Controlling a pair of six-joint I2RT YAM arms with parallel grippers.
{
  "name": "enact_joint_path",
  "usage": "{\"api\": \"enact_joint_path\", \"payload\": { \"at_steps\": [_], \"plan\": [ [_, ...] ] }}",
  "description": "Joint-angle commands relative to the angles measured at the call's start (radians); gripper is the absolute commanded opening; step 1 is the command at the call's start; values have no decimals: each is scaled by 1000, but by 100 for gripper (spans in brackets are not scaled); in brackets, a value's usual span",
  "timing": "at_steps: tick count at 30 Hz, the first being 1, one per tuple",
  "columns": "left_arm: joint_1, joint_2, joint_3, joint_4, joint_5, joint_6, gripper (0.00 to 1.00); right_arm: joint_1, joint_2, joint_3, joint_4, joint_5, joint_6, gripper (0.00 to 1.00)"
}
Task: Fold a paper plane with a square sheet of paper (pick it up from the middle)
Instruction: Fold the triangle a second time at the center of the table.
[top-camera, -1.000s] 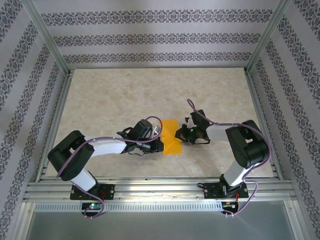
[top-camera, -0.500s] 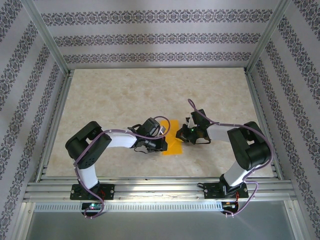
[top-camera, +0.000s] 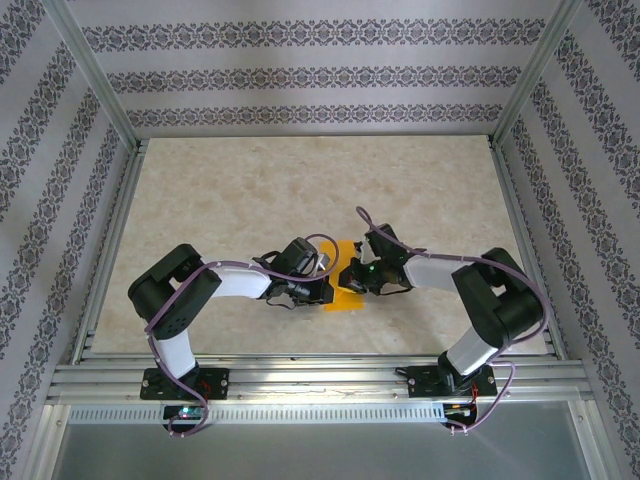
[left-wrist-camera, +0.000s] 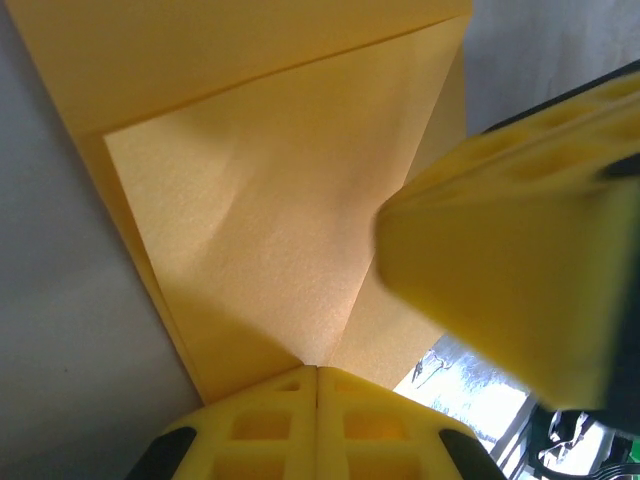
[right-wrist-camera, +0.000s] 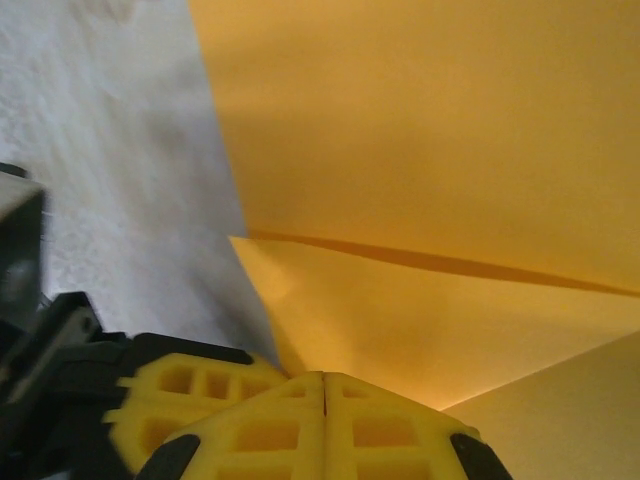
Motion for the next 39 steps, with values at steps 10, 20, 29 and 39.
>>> {"api": "enact_joint_path", "payload": {
  "at_steps": [10,20,29,39],
  "plan": [
    [1,41,-12,-160,-70,55,0,-84,67,-13,-2,21,-60,2],
    [0,44,-13,-176,-72,65,0,-193,83,17,16,28,-50,2],
    [-2,13,-36,-118,-69,38,0,-218,0,23,1,119,-27,2],
    [4,-94,58,-115,-53,32,6,-155,-217,-47,-54,121,48,5]
  ]
}}
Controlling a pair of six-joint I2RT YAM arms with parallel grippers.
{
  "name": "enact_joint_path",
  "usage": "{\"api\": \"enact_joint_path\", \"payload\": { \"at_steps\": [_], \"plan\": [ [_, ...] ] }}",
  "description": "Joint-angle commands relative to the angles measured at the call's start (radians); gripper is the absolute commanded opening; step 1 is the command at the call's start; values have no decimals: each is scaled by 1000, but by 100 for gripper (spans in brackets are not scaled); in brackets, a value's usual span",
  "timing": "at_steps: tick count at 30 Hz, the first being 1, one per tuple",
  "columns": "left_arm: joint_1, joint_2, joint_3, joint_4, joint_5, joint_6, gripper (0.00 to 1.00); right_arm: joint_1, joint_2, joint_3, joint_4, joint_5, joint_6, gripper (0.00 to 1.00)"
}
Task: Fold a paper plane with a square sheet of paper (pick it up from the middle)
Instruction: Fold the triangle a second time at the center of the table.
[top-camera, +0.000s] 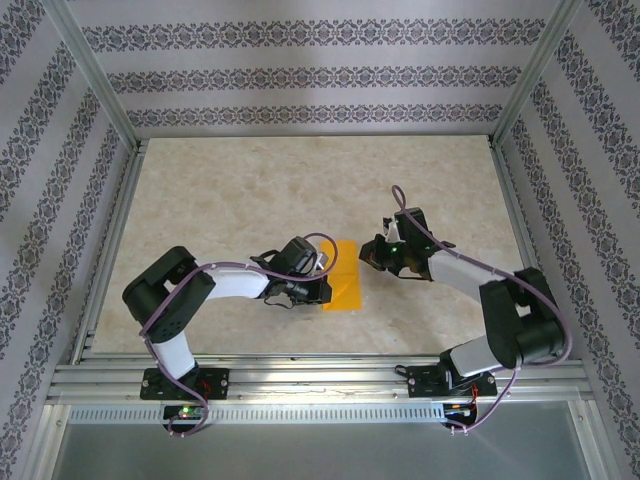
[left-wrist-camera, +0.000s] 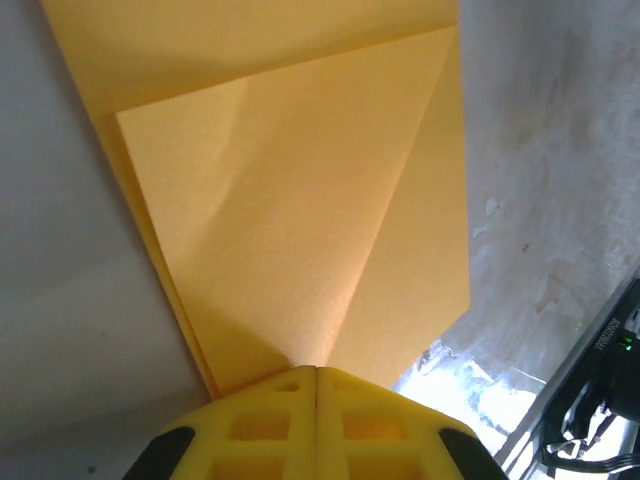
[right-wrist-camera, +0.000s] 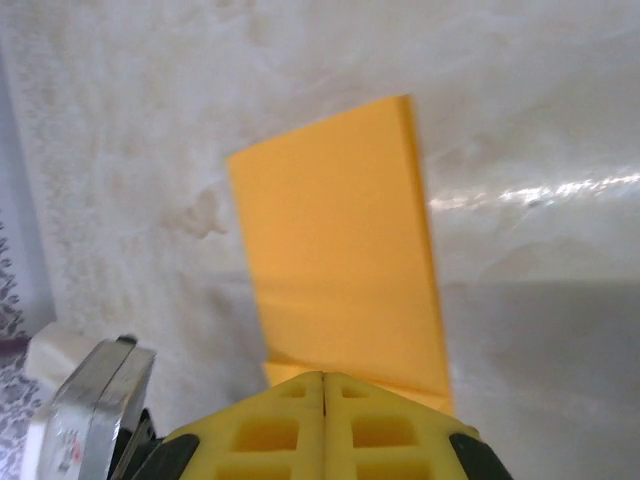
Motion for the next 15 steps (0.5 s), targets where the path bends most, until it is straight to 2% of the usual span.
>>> {"api": "enact_joint_path", "payload": {
  "at_steps": [1,3,8,11,15],
  "plan": [
    [10,-50,68,-68,-26,15,7,32,-47,-64,-57,58,62,5],
    [22,-37,90,-69,-16,27,8,58,-67,-92,-98,110,78,5],
    [58,64,168,-84,48,58,7,121,-138,-168,-84,121,150,8],
    [64,91,192,-119,2,88,7,136,-155,-182,-85,94,193,8],
    [70,126,207,-148,-25,121,6,173,-144,-187,-86,84,221,12]
  ]
}}
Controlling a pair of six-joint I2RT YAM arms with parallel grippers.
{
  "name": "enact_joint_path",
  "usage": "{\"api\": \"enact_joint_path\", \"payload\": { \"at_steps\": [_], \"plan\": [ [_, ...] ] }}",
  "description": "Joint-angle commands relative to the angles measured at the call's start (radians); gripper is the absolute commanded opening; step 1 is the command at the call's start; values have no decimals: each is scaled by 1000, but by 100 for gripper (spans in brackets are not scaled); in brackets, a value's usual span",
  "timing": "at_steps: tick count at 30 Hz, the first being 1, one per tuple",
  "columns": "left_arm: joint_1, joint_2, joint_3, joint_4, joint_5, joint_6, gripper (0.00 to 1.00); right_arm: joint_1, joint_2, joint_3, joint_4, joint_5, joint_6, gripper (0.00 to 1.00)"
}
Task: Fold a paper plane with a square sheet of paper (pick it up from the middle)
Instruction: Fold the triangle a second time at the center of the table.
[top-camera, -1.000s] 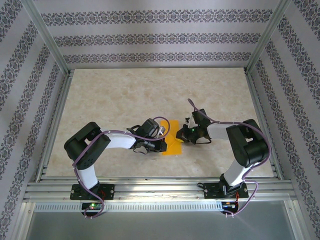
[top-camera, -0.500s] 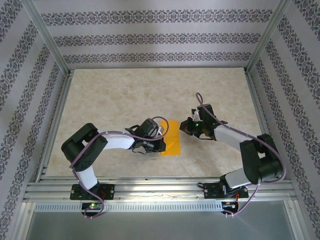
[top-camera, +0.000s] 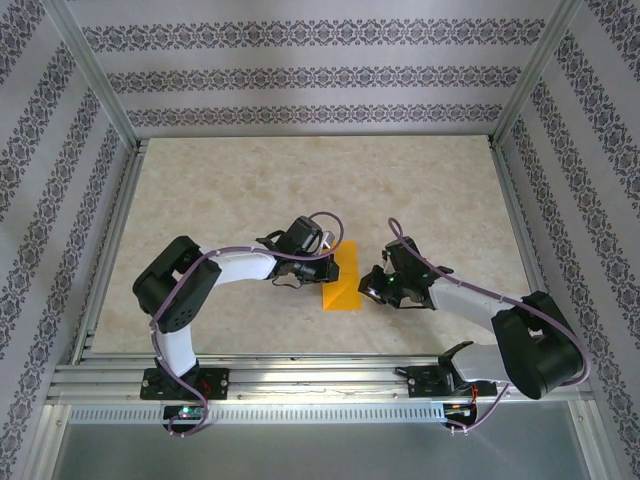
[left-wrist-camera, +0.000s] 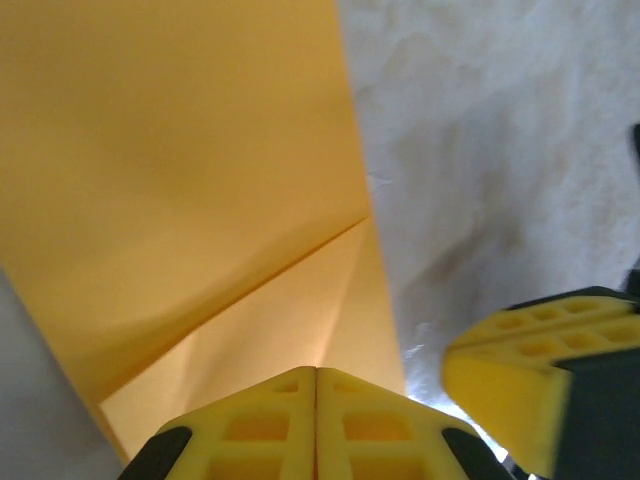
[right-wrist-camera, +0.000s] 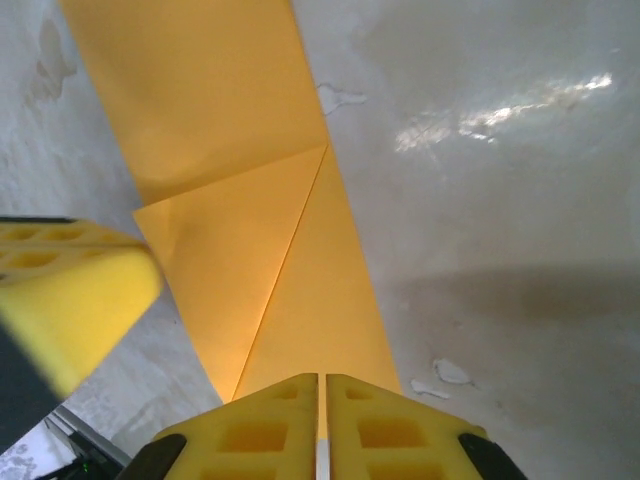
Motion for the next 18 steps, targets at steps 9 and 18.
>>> {"api": "enact_joint_path", "payload": {
  "at_steps": [9,18],
  "plan": [
    [16,43,-16,-58,-14,58,3,63,50,-22,7,6,115,17],
    [16,45,-69,-7,7,27,2,72,71,-31,18,43,138,22]
  ]
}}
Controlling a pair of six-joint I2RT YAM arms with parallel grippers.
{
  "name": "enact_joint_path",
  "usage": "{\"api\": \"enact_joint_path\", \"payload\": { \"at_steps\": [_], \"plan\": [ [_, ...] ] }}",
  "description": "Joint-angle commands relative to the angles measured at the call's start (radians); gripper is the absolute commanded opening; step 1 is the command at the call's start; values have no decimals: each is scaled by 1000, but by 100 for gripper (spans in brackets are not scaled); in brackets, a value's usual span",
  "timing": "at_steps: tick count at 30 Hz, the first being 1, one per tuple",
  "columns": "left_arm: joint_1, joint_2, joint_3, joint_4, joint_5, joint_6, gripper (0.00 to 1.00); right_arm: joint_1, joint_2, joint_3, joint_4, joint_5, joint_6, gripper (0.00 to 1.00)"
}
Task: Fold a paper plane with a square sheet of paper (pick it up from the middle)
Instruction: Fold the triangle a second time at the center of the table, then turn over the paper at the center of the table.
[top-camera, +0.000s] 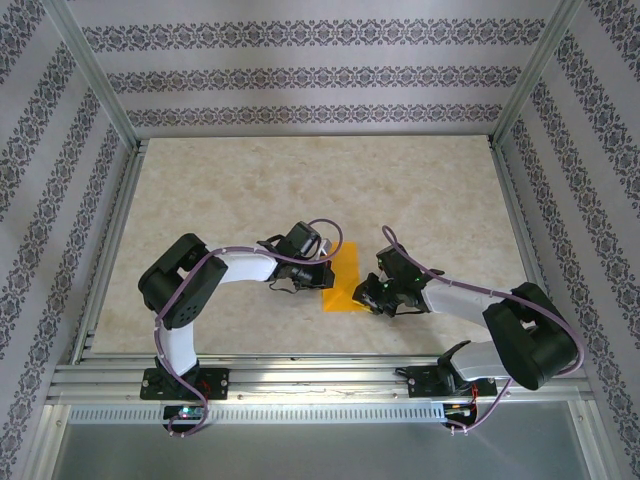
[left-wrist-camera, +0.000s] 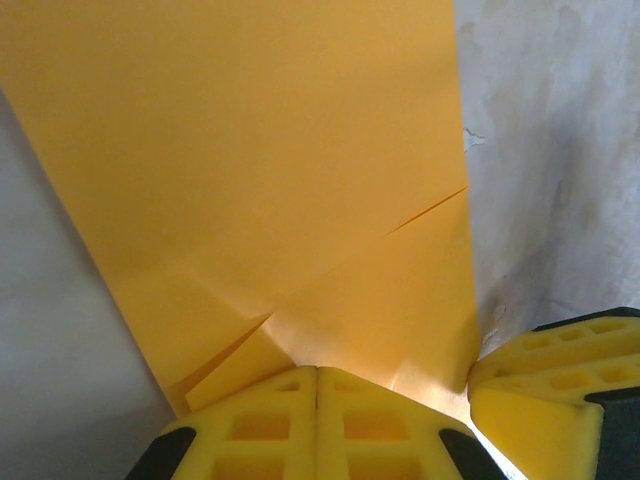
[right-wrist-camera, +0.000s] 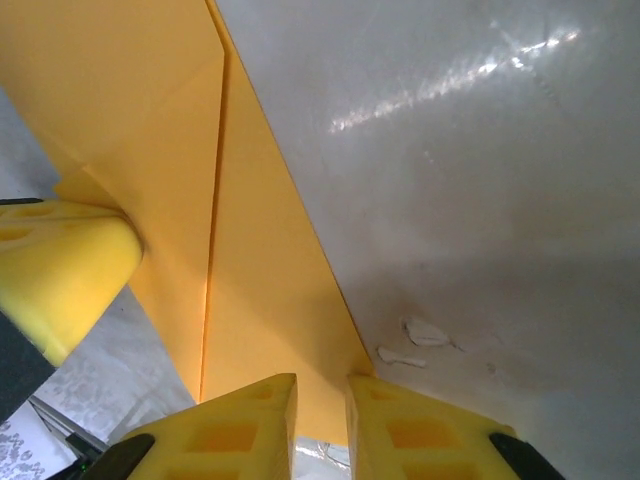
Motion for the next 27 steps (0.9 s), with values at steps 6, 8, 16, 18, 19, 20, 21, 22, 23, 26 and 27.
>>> {"api": "enact_joint_path", "payload": {
  "at_steps": [6,8,16,18,19,20,21,22,23,26,27],
  "plan": [
    [9,13,-47,34,8,-16,2,18,9,-26,52,66,47,25],
    [9,12,-42,29,4,-18,2,19,9,-19,61,63,39,26],
    [9,9,-55,40,-5,-33,1,23,49,17,102,27,33,28],
    [9,10,-57,40,-2,-35,1,20,54,34,108,21,22,30],
    [9,11,-59,42,-2,-36,1,17,59,42,115,9,17,31],
    [9,11,-58,42,-1,-36,1,12,66,58,121,-5,11,31],
    [9,15,-61,41,-1,-38,1,6,73,71,128,-21,3,32],
    [9,16,-61,41,-2,-37,1,2,82,82,136,-34,-2,33],
    [9,19,-60,41,-1,-38,1,-2,93,98,136,-45,-13,34],
    [9,22,-61,42,3,-40,1,-20,123,128,139,-74,-37,36],
    [9,24,-61,41,4,-40,1,-27,127,133,141,-80,-40,37]
  ]
}}
